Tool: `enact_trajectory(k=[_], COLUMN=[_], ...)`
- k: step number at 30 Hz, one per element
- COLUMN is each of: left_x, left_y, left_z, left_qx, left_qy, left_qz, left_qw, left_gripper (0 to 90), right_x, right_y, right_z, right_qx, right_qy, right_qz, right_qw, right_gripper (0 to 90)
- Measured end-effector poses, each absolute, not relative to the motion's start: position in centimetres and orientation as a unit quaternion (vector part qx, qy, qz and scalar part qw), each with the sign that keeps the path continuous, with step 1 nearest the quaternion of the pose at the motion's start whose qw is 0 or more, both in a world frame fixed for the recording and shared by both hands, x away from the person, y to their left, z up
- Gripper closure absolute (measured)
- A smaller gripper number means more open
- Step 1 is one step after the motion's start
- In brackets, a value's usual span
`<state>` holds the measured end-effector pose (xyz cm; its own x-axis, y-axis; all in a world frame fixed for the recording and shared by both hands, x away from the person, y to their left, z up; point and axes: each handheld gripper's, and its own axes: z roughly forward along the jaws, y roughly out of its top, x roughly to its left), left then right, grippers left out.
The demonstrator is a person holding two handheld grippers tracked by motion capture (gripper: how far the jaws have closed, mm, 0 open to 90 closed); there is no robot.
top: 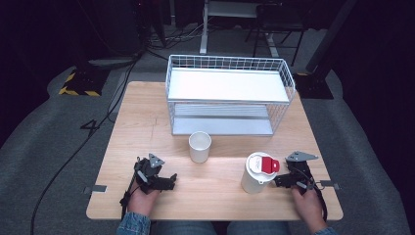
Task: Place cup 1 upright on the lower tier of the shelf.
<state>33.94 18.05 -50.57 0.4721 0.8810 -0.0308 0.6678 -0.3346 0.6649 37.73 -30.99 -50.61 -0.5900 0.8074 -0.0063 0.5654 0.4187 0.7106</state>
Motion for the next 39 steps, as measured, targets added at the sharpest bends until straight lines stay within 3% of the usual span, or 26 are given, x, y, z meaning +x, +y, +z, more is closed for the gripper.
enact_trajectory(k=[25, 39], left_x=[33.7, 34.3], left_y=[17.9, 16.5], left_z=[-47.8, -45.7], left_qx=[0.8, 0.793], left_qy=[0.466, 0.417], left_qz=[0.156, 0.163], left_qw=[0.345, 0.413], left_gripper=[0.8, 0.9], right_x=[37.7, 37.7], right_y=[-31.0, -31.0], right_z=[-50.6, -50.6], right_qx=[0.418, 0.417], right_qy=[0.823, 0.823], right_qz=[0.342, 0.342], right_qw=[0.178, 0.178], right_gripper=[0.1, 0.1])
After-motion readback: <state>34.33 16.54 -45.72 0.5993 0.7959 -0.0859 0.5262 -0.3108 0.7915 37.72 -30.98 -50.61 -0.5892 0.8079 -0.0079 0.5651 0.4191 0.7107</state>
